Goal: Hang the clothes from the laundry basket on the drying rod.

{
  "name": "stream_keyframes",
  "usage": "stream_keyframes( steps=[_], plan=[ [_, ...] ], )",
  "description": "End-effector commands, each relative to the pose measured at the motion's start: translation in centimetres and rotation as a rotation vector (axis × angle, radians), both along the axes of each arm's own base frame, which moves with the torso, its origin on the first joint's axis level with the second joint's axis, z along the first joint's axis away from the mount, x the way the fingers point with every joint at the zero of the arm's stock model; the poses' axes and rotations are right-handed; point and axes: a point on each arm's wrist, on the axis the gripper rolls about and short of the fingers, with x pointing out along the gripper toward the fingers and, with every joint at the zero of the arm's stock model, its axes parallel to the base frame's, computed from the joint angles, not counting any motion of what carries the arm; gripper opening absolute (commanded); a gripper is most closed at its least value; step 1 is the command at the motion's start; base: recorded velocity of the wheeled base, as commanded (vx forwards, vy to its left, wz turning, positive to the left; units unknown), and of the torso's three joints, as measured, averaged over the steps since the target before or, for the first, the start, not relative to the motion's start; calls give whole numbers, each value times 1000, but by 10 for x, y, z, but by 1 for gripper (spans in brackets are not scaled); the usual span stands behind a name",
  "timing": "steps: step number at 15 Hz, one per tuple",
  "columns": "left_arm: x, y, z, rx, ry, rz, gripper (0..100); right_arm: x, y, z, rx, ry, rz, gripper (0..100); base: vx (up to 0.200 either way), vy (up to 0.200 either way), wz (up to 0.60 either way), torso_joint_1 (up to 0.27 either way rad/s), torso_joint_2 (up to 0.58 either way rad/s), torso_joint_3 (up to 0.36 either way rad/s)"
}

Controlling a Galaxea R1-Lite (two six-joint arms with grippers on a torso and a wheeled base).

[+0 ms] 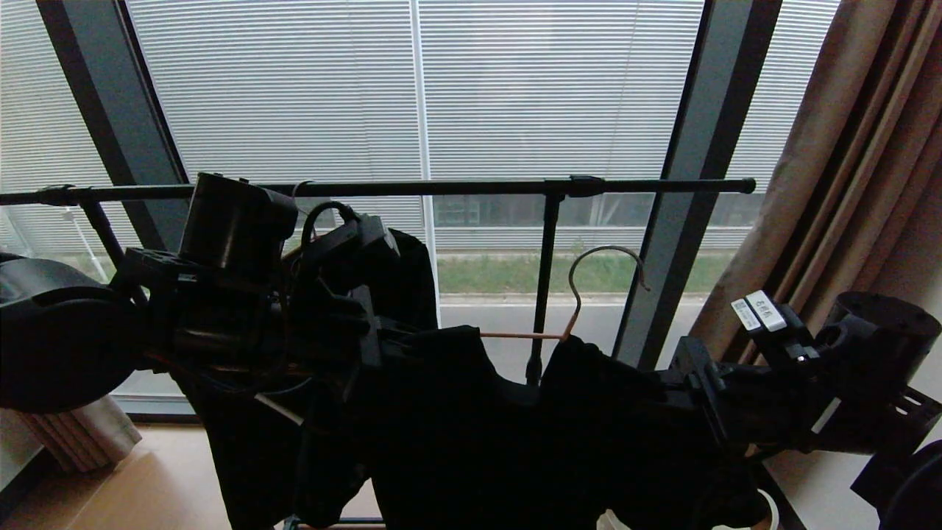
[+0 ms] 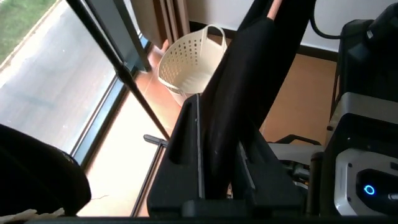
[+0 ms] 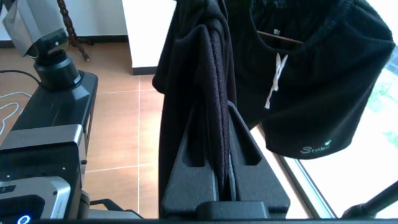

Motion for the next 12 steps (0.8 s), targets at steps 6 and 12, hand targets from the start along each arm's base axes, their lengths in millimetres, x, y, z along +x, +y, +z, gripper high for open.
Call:
stream_keyframes(
  steps=[6,12],
  plan=[
    [-12,20,7,-13,-13,46,0,-1,-1,0,-3,-6,-10,100,0,0,0,0,0,0],
    [-36,56,11,-35,-27,128,0,5,-12,5,13,-60,-58,100,0,0,0,0,0,0]
  ],
)
